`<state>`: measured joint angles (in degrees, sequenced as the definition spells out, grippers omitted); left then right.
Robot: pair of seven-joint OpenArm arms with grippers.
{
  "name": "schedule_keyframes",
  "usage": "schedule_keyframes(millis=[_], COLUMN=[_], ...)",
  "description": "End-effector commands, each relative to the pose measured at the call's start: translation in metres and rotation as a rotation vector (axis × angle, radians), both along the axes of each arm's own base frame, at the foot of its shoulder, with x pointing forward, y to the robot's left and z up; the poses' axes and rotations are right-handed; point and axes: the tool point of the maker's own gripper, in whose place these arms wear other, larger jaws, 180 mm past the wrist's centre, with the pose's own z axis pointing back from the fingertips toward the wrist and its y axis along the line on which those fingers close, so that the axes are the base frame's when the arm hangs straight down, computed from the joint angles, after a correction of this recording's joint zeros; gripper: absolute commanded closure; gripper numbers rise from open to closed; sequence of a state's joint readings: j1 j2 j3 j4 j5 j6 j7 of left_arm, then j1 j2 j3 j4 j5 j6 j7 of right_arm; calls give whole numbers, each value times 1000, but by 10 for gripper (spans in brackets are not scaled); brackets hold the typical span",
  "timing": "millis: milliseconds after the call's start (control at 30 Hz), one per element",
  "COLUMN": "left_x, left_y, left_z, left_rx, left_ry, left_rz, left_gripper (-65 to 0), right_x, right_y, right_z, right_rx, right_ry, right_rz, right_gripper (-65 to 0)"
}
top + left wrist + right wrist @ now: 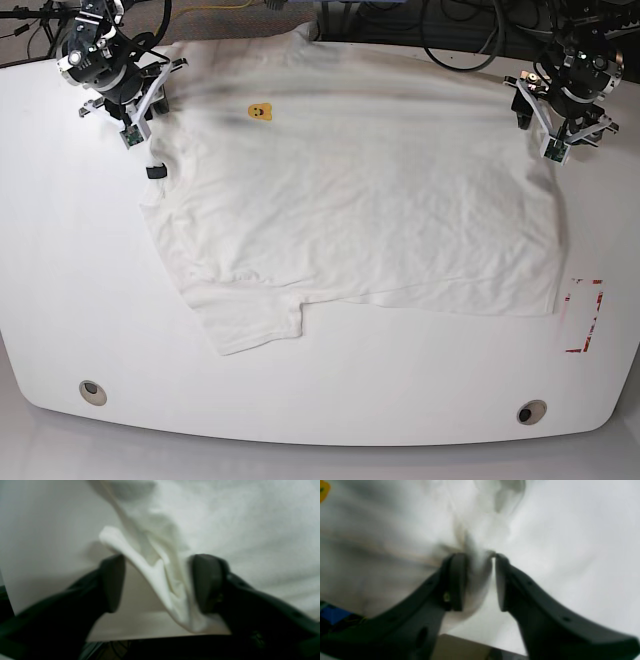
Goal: Fold the T-shirt properly
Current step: 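Lay the shirt flat on the table with both grippers and release, then move both grippers to the shirt's hem corners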
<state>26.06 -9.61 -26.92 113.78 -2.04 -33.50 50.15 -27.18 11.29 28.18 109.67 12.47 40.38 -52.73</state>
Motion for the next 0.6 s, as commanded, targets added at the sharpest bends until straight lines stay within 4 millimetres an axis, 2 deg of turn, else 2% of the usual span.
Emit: schedule_keyframes(millis=[0, 100, 233, 333, 467, 567], left_x=[-3, -9, -15, -18, -22, -15], left_y=[9, 13, 14, 16, 33, 39], left_z=[4, 1, -1, 0, 7, 14], left_rx=[36, 49, 58, 63, 91, 92], left_ry=[22, 62, 100, 110, 109, 78], left_rz=[17, 32, 43, 35, 40, 64], left_gripper=[-535, -540, -540, -542, -542, -542], right_x=[4, 4, 5, 7, 9, 11], right_y=[-5, -4, -2, 4, 9, 10], right_z=[7, 7, 9, 13, 15, 17], right_rx=[-11, -12, -4, 1, 11, 19], right_ry=[-25, -26, -34, -52, -65, -75], right_rz=[-2, 0, 1, -2, -7, -10], right_gripper=[-289, -352, -398, -412, -417, -415])
